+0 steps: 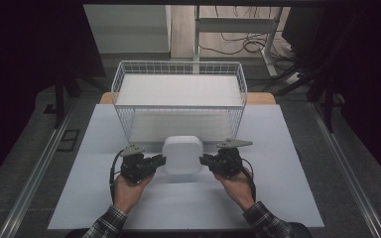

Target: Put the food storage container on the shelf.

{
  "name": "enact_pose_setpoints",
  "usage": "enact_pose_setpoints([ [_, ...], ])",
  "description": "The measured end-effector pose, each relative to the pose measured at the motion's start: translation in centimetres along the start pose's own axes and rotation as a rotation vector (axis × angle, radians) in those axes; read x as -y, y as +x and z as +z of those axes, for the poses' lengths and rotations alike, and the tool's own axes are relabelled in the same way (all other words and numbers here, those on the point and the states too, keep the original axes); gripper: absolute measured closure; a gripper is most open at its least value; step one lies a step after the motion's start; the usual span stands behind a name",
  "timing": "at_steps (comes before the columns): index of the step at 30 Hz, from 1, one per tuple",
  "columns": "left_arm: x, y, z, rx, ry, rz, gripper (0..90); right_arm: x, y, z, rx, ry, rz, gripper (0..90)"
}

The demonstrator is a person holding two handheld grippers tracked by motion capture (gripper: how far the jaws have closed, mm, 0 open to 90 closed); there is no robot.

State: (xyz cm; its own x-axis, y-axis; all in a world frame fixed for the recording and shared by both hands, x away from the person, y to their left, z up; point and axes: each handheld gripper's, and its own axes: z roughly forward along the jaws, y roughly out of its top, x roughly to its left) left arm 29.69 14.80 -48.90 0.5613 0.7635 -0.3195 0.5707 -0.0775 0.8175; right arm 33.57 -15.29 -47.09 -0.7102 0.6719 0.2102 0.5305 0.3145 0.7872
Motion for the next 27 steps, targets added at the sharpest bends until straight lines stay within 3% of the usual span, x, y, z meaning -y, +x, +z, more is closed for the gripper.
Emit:
enact_pose_setpoints([
  [7, -1.4, 0.9, 0.3, -0.021, -0.02, 0.006, 78.8, -1.6, -0.6, 0.8, 0.013, -0.022, -0.018, 77.2],
  [14, -2.2, 2.6, 1.3, -0.034, -0.015, -0.015, 78.6, -2.9, -1.4, 2.5, 0.024, -0.023, -0.017, 77.0],
  [27, -2.6, 3.8, 3.5, -0.052, 0.019, -0.028, 78.0, -3.1, -3.2, 4.1, 0.038, 0.0, 0.013, 76.3],
])
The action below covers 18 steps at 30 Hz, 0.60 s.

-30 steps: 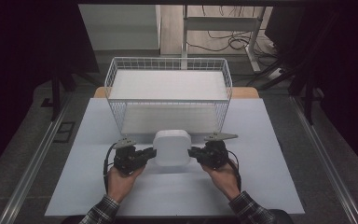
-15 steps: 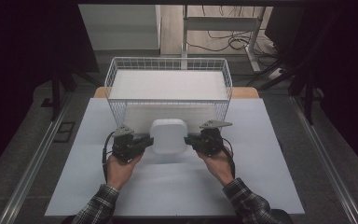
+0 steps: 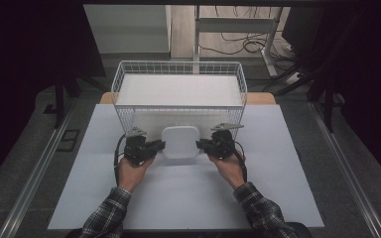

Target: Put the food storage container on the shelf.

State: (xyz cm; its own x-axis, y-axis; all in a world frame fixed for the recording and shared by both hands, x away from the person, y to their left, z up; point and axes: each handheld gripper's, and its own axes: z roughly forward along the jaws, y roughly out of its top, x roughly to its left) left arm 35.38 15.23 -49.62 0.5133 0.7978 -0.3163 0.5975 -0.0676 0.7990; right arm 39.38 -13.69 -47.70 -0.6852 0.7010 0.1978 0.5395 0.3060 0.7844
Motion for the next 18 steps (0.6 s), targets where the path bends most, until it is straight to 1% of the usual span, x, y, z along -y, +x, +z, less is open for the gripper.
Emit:
enact_pose_setpoints([
  [3, -0.1, 0.1, 0.5, -0.015, 0.0, 0.004, 77.8, -0.1, -0.2, 0.3, 0.008, 0.001, -0.001, 76.1],
  [6, -0.1, 0.2, 0.9, -0.035, 0.006, 0.021, 77.7, -0.2, -0.4, 0.7, 0.017, 0.005, -0.008, 75.9],
  [7, -0.1, 0.3, 1.0, -0.035, 0.0, 0.019, 77.6, -0.2, -0.5, 0.8, 0.017, 0.009, -0.005, 75.7],
  [9, -0.3, 0.5, 1.0, -0.034, 0.0, 0.013, 77.4, -0.2, -0.7, 0.9, 0.003, -0.003, 0.002, 75.8],
  [10, -0.3, 0.6, 1.1, -0.034, -0.003, 0.013, 77.2, -0.2, -0.7, 1.0, 0.001, -0.004, 0.002, 75.6],
  [12, -0.3, 0.9, 1.1, -0.022, -0.009, 0.008, 77.1, -0.3, -0.7, 1.0, 0.002, -0.012, -0.011, 75.0],
  [15, -0.4, 0.9, 1.1, -0.029, -0.016, 0.029, 75.9, -0.5, -0.9, 1.1, -0.004, -0.014, -0.02, 73.5],
  [16, -0.4, 0.9, 1.1, -0.036, -0.026, 0.044, 75.2, -0.5, -0.9, 1.2, -0.004, -0.017, -0.024, 72.4],
  [18, -0.6, 0.6, 1.2, -0.067, -0.037, 0.078, 76.4, -0.6, -0.9, 1.4, 0.008, -0.014, -0.031, 69.1],
])
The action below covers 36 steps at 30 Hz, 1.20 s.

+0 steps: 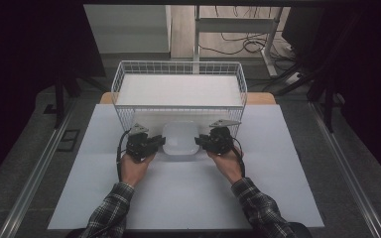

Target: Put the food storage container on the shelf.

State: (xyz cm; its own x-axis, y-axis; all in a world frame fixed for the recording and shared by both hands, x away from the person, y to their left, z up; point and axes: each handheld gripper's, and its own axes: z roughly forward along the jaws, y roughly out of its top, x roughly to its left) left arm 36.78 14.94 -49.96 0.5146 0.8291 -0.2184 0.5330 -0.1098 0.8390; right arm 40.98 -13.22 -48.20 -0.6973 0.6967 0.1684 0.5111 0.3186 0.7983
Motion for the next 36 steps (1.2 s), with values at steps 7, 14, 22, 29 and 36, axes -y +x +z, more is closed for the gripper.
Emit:
enact_pose_setpoints([
  [7, -1.0, -0.1, 0.5, -0.045, -0.008, 0.04, 76.0, -0.6, -0.4, 0.5, 0.035, -0.041, -0.001, 62.5],
  [14, -1.9, 0.3, 1.1, -0.08, -0.024, 0.042, 73.1, -1.3, -0.8, 1.0, 0.078, -0.076, 0.007, 59.2],
  [22, -2.3, 0.2, 1.1, -0.058, -0.042, 0.023, 67.7, -1.9, -1.2, 0.6, 0.078, -0.103, 0.007, 62.3],
  [29, -1.7, -0.9, -0.1, -0.04, -0.056, 0.053, 57.5, -1.7, -0.7, -0.7, 0.033, -0.114, -0.022, 74.2],
  [36, 0.3, -1.2, -2.0, 0.029, -0.082, 0.053, 34.3, -1.0, 0.1, -1.8, -0.012, -0.108, -0.078, 88.7],
])
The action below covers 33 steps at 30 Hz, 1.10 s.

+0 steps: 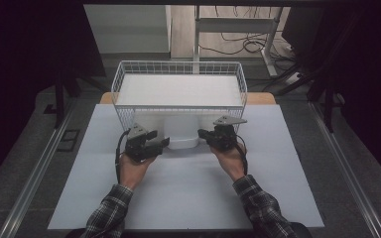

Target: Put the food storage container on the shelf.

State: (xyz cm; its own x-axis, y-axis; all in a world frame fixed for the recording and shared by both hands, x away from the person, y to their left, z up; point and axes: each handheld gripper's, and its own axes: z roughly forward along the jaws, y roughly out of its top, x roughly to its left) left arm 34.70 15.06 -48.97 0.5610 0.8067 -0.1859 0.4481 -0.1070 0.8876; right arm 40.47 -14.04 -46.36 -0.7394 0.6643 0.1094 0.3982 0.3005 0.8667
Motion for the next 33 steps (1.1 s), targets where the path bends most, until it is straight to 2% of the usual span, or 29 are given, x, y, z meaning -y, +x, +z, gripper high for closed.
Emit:
enact_pose_setpoints([
  [2, 0.4, -0.2, -0.6, -0.001, 0.002, 0.015, 28.0, 0.3, 0.3, -0.1, 0.004, 0.01, -0.02, 88.9],
  [5, 1.0, -0.4, -1.6, 0.009, -0.016, 0.008, 19.8, 0.5, 0.6, -0.4, -0.002, 0.023, -0.039, 89.0],
  [10, 2.4, -1.1, -3.3, 0.027, -0.013, 0.006, 11.3, 0.9, 1.1, -0.8, -0.023, 0.027, -0.033, 88.9],
  [14, 3.8, -2.0, -4.5, 0.036, -0.007, 0.026, 8.2, 1.3, 1.4, -0.8, -0.035, 0.047, -0.039, 88.9],
  [18, 5.2, -2.8, -5.4, -0.008, 0.018, 0.075, 5.2, 1.6, 2.0, -0.4, -0.053, 0.074, -0.064, 88.8],
  [22, 6.4, -3.2, -6.0, -0.012, 0.039, 0.087, 3.9, 2.0, 2.7, 0.3, -0.067, 0.097, -0.091, 88.8],
  [27, 6.9, -3.6, -6.4, -0.006, 0.05, 0.118, 3.5, 2.3, 3.3, 1.2, -0.079, 0.119, -0.097, 88.8],
  [33, 7.4, -4.0, -6.8, 0.004, 0.054, 0.125, 3.3, 2.4, 3.4, 2.4, -0.079, 0.134, -0.107, 88.8],
])
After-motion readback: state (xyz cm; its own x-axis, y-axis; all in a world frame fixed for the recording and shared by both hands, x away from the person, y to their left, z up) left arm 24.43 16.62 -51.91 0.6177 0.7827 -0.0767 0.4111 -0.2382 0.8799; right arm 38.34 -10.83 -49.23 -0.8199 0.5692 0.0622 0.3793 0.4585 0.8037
